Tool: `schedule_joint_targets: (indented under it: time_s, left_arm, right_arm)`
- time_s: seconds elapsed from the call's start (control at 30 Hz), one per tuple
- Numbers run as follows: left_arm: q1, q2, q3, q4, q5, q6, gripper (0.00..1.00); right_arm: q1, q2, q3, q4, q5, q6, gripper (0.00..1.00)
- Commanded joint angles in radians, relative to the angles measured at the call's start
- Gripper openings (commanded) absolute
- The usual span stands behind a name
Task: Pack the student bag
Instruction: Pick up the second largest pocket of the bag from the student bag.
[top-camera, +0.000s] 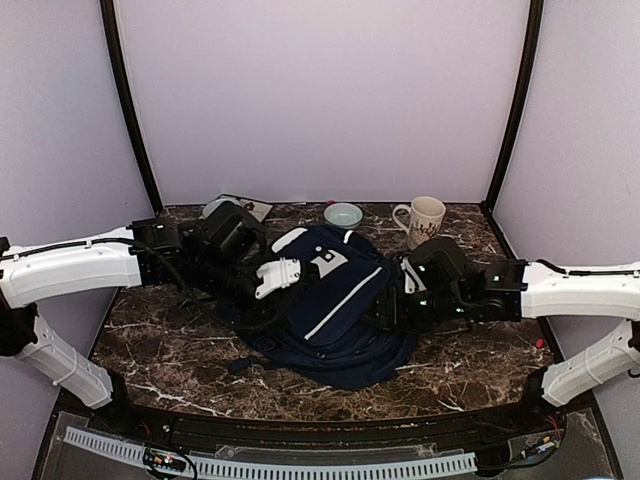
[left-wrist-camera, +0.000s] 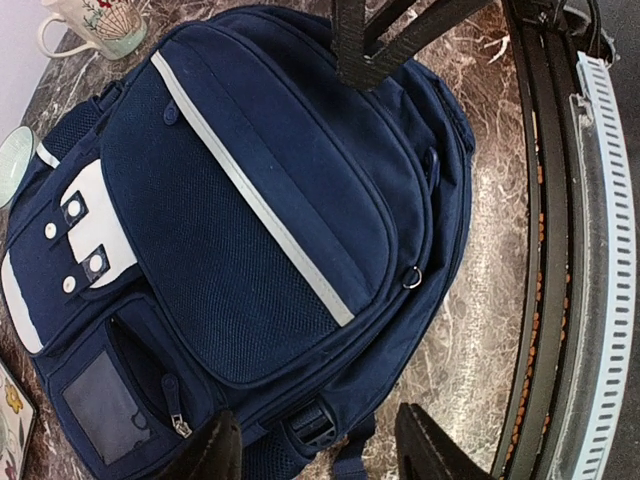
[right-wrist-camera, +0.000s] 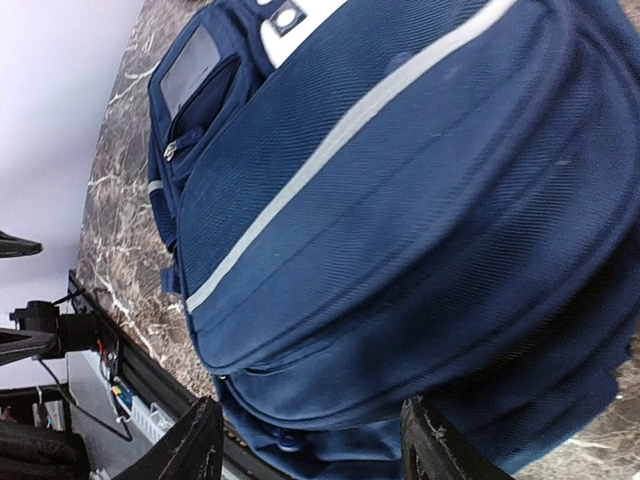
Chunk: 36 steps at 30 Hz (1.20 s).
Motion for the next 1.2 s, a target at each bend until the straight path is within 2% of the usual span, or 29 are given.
schedule_joint_targets:
  time_s: [0.0,0.27,0.47,0.77,0.87,1.07,1.17]
  left_arm:
    - [-0.006,-0.004,0.010,-0.028,-0.035,0.055,0.55]
    - [-0.008,-0.007,0.002,-0.024,-0.036,0.057,0.53]
    - [-0.014,-0.018,-0.032,0.013,-0.033,0.046,0.53]
    - [-0.014,0.036,-0.016,0.049,-0.034,0.104,0.51]
    - [-0.014,0.039,-0.012,0.047,-0.046,0.124,0.50]
    - [-0.014,0.014,-0.020,0.026,-0.040,0.140,0.50]
    - [-0.014,-0.001,-0.035,0.050,-0.035,0.147,0.50]
  right_arm:
    - [-0.013,0.061,0.081,0.016,-0.061,-0.005,0.61]
    - [-0.040,0.120,0.128,-0.124,-0.065,0.027,0.60]
    - [-0.045,0.090,0.061,-0.053,-0.090,0.048,0.60]
    - [-0.056,0.327,0.295,-0.103,-0.100,-0.057,0.57]
    - [-0.056,0.412,0.369,-0.150,-0.112,-0.075,0.49]
    - [-0.059,0.431,0.428,-0.166,-0.094,-0.087,0.16]
    - [-0.063,0.417,0.457,-0.171,-0.070,-0.085,0.04]
